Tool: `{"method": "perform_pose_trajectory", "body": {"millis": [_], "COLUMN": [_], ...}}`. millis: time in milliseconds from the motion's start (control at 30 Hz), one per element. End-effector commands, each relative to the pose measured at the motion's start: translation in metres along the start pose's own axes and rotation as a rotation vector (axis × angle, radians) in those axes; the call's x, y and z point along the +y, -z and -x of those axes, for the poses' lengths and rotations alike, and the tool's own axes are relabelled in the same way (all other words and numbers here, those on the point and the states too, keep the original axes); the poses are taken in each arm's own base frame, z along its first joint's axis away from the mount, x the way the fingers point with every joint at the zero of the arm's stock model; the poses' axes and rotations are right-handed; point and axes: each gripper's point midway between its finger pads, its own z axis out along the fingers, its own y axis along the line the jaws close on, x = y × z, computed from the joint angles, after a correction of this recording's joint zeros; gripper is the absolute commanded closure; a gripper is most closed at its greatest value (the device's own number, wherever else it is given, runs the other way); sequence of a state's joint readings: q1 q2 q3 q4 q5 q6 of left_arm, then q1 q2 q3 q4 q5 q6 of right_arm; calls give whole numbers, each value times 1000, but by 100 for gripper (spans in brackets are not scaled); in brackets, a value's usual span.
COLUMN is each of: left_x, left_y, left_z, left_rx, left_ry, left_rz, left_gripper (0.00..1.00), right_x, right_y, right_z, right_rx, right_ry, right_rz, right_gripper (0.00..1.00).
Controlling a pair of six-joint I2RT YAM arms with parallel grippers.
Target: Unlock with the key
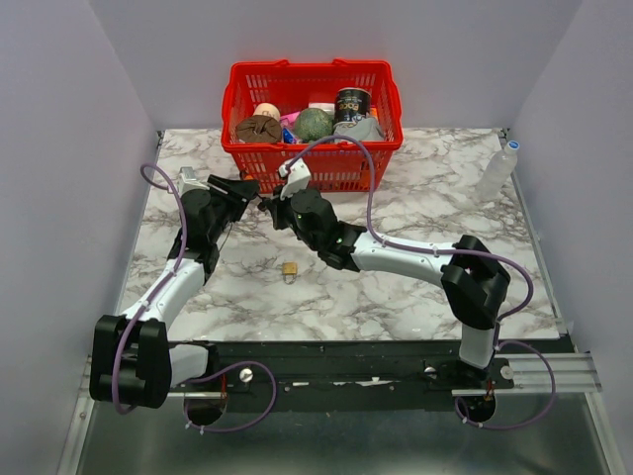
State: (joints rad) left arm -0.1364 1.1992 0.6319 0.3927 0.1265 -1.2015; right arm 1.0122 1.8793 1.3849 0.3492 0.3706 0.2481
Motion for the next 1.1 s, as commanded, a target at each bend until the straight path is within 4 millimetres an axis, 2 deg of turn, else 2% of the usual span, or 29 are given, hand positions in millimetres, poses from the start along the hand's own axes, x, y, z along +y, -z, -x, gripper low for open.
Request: {"method": "perform_pose_trajectory", "body": {"millis": [0,133,700,1067], "left_x": [-21,-21,-23,-25], "left_y": [21,21,21,21], "left_z": [-56,-56,-58,-67], "left_rx": [263,262,274,301], "left_ry": [17,21,19,26], "left_rz": [-112,-113,-125,-131], "left_gripper": [100,100,100,100], "right_x": [-28,-34,-27,-24], "right_y": [-17,-17,-21,-28], "right_z": [42,42,36,41], "right_rx": [-152,-156,-178,-213], "right_ry": [-135,-169,-158,-141], "right_rz": [-110,-133,-83,-77], "right_gripper": [99,99,99,99]}}
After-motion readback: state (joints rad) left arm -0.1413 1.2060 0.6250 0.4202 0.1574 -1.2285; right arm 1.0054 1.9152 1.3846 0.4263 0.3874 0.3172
